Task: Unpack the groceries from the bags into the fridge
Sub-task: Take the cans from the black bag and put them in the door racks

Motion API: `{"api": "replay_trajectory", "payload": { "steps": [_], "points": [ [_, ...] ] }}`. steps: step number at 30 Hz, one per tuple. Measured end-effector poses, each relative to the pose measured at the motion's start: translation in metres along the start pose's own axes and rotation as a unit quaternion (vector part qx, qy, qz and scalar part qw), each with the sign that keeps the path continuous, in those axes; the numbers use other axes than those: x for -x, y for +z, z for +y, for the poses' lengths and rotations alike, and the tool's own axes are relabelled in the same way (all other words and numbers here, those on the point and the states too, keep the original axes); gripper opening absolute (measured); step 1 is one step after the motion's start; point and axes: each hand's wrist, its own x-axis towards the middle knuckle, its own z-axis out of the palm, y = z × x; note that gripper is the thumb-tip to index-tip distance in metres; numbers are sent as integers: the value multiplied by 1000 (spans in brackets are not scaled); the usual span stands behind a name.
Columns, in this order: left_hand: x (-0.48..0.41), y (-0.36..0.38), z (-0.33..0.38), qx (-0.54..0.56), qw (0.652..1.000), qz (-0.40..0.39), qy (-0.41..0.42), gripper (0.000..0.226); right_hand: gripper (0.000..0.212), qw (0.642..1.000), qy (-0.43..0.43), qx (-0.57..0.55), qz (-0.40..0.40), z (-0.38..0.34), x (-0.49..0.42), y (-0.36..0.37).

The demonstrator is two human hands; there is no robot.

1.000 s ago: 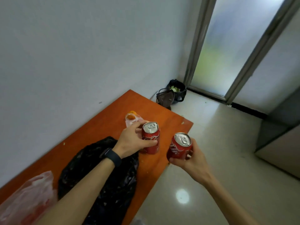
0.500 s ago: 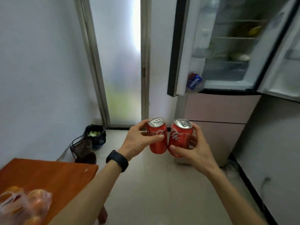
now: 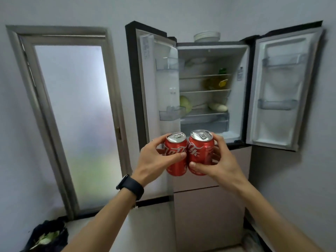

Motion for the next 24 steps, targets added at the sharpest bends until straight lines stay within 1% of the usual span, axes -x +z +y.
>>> {"api": "replay_trajectory", "payload": {
  "steps": [2,5,6,9,11,12,16,21,24],
  "points": [
    [-43,1,-8,-18,1000,12,9,73,95,1000,-15,10,-2,8,-45,-5],
    [-105,0,-16,-65,997,38,26,69,93,999,-41,31,2,19,-111,-11],
    [-122,-2,-17,-86,995,50,32,72,92,998,-48,38,5,21,-129,-12],
    [-173,-3,-20,-163,984,66,38,93,94,997,-68,46,15,29,-183,-16],
    [-205,-1,-20,-213,973,76,41,100,94,995,-79,60,26,33,-220,-20],
    [-220,0,-20,-232,968,85,38,99,93,994,-84,64,32,37,-239,-21],
    [-274,12,-29,-261,956,133,-11,71,94,995,-86,45,25,62,-313,-19],
    [-326,33,-48,-310,933,159,-88,60,95,994,-95,46,-28,103,-386,-16],
    [-349,47,-63,-362,903,168,-161,62,93,991,-103,56,-69,125,-416,-13]
  ]
}}
